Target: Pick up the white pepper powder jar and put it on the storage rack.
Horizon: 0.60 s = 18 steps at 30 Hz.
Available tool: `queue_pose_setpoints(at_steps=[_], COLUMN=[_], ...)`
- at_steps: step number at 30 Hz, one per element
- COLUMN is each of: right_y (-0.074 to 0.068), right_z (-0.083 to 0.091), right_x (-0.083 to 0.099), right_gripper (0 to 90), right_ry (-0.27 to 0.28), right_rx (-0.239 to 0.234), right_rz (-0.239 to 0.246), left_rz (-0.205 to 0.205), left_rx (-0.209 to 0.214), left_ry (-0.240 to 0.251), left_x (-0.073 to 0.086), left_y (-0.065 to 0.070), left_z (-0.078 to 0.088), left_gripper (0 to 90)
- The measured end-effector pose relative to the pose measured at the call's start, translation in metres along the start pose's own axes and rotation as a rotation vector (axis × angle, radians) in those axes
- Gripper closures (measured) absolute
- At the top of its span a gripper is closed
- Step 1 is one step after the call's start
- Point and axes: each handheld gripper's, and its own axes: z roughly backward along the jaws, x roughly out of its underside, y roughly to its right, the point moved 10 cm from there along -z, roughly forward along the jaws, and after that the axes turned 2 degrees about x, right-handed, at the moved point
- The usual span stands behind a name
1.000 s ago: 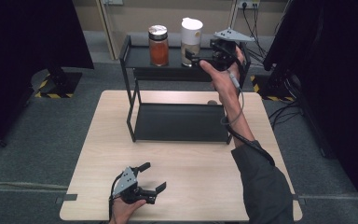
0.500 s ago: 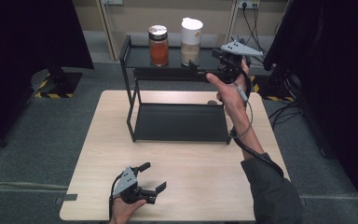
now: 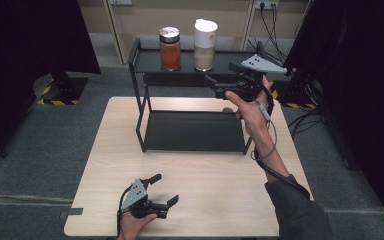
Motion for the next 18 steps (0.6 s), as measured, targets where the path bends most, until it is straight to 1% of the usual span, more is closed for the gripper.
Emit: queue_pose_setpoints(at_steps=[7,10,15,18], right_y=[-0.004,-0.005,-0.006,-0.008], right_z=[0.01,0.013,0.018,0.023], right_x=[0.013,0.017,0.024,0.032], right_gripper=[0.7,0.7,0.7,0.7], right_ry=[0.004,0.004,0.017,0.016], right_rx=[-0.024,-0.028,-0.042,-0.048], right_rz=[0.006,0.01,0.002,0.009], left_rz=[0.001,0.0,-0.001,-0.001], left_rx=[0.0,-0.002,-0.002,-0.003], left_ry=[-0.001,-0.002,-0.003,-0.002], left_x=[0.0,0.0,0.0,0.0], left_y=[0.0,0.0,0.0,0.0], left_z=[0.0,0.0,0.0,0.0], left_gripper=[1.0,1.1,1.1,1.1])
